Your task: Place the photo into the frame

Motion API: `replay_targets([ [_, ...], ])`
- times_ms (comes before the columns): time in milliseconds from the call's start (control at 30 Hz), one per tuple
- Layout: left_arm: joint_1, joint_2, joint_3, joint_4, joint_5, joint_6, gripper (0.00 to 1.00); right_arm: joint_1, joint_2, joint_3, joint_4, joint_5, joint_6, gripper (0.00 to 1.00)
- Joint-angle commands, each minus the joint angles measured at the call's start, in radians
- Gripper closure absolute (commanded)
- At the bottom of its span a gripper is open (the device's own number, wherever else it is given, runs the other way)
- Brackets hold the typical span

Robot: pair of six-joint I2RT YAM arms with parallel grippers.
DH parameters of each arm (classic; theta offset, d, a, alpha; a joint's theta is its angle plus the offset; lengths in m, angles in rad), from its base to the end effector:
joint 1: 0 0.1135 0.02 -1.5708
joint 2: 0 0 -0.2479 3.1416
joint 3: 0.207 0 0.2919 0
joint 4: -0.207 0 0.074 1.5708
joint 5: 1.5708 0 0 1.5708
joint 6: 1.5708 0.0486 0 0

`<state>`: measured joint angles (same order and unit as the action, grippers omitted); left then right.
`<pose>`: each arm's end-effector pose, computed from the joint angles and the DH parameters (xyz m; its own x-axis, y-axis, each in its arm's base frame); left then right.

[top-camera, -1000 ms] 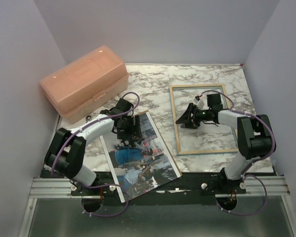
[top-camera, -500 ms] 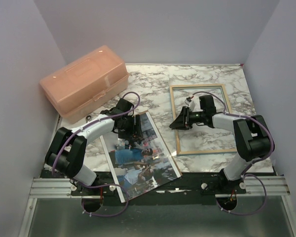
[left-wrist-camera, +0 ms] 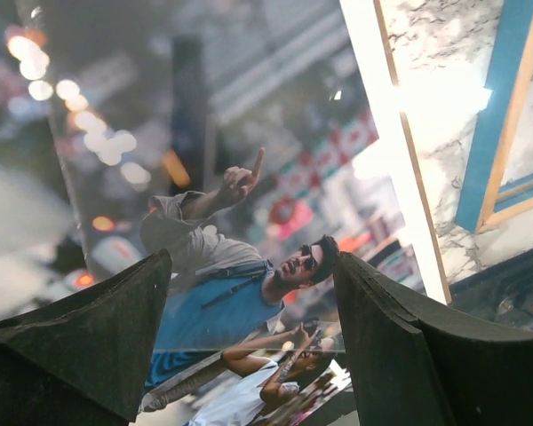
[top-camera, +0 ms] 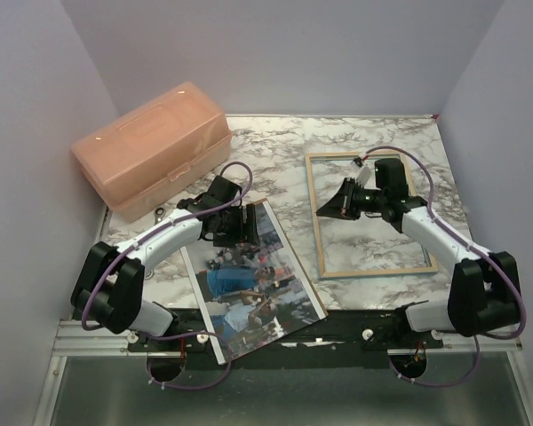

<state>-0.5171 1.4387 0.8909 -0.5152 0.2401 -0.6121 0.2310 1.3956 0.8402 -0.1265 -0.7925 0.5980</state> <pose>0.2737 -0.1689 0.1558 -0.9553 -0.0987 -0.2786 0.0388 0.8925 -0.4495 0.3183 0.1104 0.1898 -0.9005 0.1943 -0.3890 -0.2322 0.5414 0.8080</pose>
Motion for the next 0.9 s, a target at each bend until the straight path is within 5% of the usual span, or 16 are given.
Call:
replay_targets([
  [0,-0.017,-0.069,0.047,-0.064,-0.071,0.011,0.24,-0.004,-0.12,0.013,-0.231,0.271,-0.049,1.0],
  [300,-0.019,-0.087,0.054,-0.081,-0.084,0.014,0.24,-0.055,-0.094,-0.102,-0.221,0.302,-0.099,0.89],
  [867,-0.021,-0.101,0.05,-0.091,-0.091,0.017,0.24,-0.165,0.17,-0.203,0.115,0.114,-0.006,0.3],
])
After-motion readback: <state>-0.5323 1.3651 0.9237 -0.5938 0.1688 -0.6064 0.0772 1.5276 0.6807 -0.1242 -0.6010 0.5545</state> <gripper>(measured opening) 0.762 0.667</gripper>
